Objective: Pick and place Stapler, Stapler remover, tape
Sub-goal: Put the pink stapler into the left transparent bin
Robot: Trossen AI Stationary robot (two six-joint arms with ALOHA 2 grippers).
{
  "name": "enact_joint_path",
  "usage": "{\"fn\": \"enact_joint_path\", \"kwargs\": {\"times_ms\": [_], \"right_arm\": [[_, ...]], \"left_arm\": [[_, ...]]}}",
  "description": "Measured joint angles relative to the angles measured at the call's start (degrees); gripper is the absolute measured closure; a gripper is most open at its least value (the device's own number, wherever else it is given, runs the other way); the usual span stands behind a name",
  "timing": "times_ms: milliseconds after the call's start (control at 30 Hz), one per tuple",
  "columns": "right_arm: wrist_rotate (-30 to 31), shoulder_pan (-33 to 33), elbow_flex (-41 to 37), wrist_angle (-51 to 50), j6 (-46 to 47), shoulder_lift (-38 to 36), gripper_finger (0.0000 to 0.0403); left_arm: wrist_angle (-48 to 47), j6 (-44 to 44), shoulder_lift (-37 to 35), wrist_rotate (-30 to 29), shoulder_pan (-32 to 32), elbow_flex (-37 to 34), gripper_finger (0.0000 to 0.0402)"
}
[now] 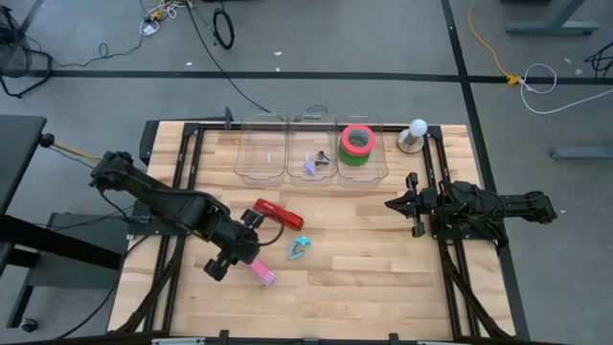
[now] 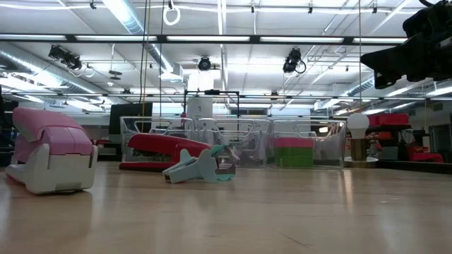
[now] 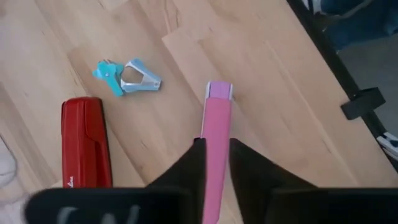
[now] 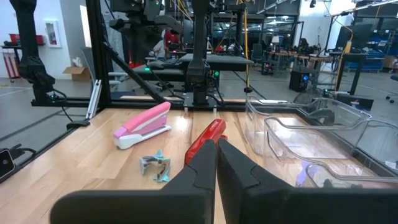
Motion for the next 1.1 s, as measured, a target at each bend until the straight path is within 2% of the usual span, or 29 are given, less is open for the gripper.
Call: {"fn": "enact_joint_path", "kwargs": {"times_ms": [267, 467, 1100], "right_arm": [[0.0, 0.0, 0.0, 0.0, 0.0, 0.0, 0.0385], [0.0, 0.0, 0.0, 0.0, 0.0, 0.0, 0.0385], [0.0, 0.0, 0.0, 0.0, 0.0, 0.0, 0.0385]], "left_arm": [[0.0, -0.4, 1.5, 0.0, 0.1, 0.0, 0.0222], [-0.5, -0.5, 1.9, -0.2, 0.0, 0.0, 0.0176], [0.3, -0.4, 2.1, -0.1, 0.7, -1.2, 0.0165]]}}
